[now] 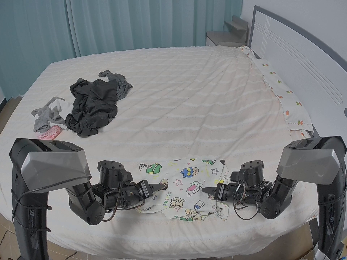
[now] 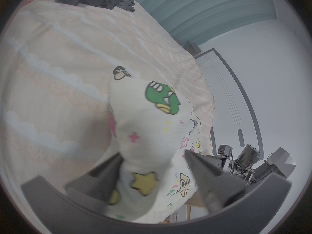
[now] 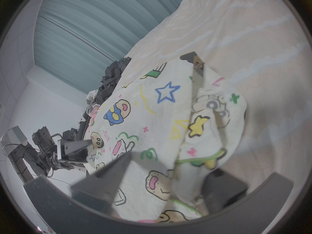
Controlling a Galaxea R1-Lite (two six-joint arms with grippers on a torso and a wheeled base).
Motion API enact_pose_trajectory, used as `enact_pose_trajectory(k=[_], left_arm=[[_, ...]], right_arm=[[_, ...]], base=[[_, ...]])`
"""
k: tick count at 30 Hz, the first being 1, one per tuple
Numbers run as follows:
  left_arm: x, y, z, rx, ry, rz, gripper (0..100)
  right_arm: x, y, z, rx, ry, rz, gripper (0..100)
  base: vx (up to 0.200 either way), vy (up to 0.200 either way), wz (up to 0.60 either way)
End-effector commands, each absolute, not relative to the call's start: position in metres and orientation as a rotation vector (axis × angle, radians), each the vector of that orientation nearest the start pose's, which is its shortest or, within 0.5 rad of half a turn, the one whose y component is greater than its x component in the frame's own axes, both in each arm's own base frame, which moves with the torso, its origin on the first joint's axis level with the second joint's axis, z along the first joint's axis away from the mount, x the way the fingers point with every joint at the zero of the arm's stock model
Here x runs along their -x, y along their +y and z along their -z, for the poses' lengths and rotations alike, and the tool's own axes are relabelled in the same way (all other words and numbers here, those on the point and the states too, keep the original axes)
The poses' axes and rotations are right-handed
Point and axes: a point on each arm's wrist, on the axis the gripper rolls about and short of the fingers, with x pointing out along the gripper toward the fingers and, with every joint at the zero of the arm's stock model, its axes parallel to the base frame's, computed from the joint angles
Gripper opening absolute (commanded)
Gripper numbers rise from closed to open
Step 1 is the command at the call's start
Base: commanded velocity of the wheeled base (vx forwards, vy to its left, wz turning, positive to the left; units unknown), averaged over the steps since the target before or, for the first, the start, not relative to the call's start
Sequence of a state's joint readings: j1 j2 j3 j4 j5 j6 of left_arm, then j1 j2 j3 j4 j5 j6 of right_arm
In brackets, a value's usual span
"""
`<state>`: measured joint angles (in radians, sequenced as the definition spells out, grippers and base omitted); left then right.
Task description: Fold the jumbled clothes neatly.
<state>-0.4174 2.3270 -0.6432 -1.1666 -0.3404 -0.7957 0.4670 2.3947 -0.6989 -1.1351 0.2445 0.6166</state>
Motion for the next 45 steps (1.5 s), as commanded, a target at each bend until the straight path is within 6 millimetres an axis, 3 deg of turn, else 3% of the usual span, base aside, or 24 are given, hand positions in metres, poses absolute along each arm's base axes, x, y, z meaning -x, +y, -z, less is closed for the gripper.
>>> enact_pose_trajectory(k=[1, 19, 45], left_arm=[[-0.316, -0.148, 0.010, 0.721, 0.784, 0.492, 0], [-0.320, -0.139, -0.011, 0.713, 0.831, 0.415, 0], [-0.327, -0.112, -0.012, 0.733, 0.792, 0.325, 0]], right_arm=[[-0.318, 0.167, 0.033, -0.510, 0.761, -0.495, 0], [-0.315, 0.169, 0.027, -0.514, 0.714, -0.517, 0], [-0.311, 0.196, 0.015, -0.491, 0.703, -0.594, 0]], base=[[0.000, 0.000, 0.00], [0.000, 0.000, 0.00], [0.000, 0.200, 0.00]])
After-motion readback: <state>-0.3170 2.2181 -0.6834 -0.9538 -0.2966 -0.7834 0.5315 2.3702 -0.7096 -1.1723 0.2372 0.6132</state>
